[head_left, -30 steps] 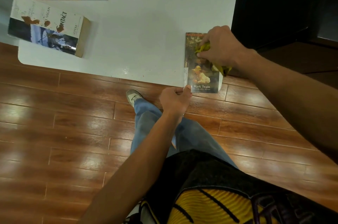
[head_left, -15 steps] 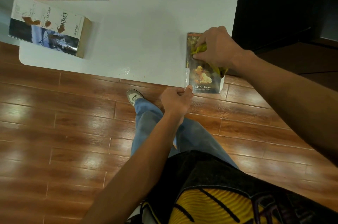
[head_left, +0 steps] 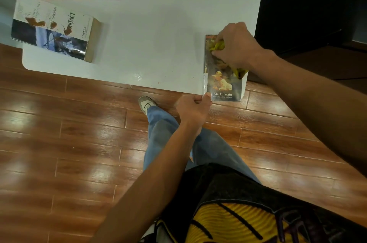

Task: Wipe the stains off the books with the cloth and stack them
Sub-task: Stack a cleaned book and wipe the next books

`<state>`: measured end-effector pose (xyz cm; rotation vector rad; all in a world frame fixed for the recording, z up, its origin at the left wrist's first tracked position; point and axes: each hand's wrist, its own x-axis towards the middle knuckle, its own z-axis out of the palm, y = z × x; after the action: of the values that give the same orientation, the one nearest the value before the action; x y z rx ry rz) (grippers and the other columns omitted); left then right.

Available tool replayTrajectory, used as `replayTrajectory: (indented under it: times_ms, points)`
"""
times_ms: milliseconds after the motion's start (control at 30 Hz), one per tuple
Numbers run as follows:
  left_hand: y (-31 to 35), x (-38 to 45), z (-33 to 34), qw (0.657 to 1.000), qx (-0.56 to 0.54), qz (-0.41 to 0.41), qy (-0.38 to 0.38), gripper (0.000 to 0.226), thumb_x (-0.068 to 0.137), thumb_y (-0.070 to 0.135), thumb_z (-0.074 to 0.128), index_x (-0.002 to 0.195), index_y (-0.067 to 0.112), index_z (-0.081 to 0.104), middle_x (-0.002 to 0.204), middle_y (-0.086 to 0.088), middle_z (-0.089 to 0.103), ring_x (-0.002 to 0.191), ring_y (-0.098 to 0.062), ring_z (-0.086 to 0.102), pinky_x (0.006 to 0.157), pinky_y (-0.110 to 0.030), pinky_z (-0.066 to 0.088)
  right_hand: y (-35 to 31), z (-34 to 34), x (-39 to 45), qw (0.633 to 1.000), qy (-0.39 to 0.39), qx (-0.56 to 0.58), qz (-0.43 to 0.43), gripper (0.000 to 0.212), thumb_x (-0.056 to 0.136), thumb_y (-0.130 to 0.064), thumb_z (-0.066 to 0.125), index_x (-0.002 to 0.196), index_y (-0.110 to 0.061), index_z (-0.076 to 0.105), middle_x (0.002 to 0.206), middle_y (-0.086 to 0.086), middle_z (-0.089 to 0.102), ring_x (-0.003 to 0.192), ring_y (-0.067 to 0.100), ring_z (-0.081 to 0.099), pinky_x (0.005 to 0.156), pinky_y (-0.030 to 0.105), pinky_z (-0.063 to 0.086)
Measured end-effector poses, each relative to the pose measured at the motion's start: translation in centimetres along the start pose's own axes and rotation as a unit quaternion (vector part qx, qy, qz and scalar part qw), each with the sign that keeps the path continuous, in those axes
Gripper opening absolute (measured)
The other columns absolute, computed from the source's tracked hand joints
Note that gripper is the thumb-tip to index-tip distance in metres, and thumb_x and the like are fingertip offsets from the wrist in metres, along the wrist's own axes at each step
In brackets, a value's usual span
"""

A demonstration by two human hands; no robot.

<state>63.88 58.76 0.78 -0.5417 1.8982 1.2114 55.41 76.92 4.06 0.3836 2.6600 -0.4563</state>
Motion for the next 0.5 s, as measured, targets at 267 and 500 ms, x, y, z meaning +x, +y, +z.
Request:
replayTrajectory:
  times_ms: [267, 500]
  points:
    - [0.1, -0.4, -0.2, 1.0, -0.016, -0.001, -0.006, 0.029, 0.093, 0.032, 0.072, 0.066, 0.023, 0.069, 0.08, -0.006, 0.077, 0.083, -0.019, 0.075, 0.086, -0.036, 0.061, -0.6, 1.1, -1.0, 0.996, 0.017, -0.086, -0.006, 0.038, 0.099, -0.04, 0.057, 0.112, -0.007, 0.068, 0.105, 0.01, 0.064, 0.095, 0.025, 0.063, 0.083, 0.031, 0.049]
    - [0.0, -0.3, -0.1, 1.0, -0.009, -0.011, -0.006, 0.026, 0.094, 0.034, 0.071, 0.076, 0.016, 0.074, 0.079, -0.002, 0.076, 0.081, -0.015, 0.074, 0.083, -0.03, 0.06, -0.1, 0.9, -1.3, 0.997, 0.048, -0.067, -0.009, 0.028, 0.099, -0.03, 0.058, 0.106, -0.008, 0.072, 0.105, 0.008, 0.067, 0.09, 0.021, 0.062, 0.082, 0.025, 0.047]
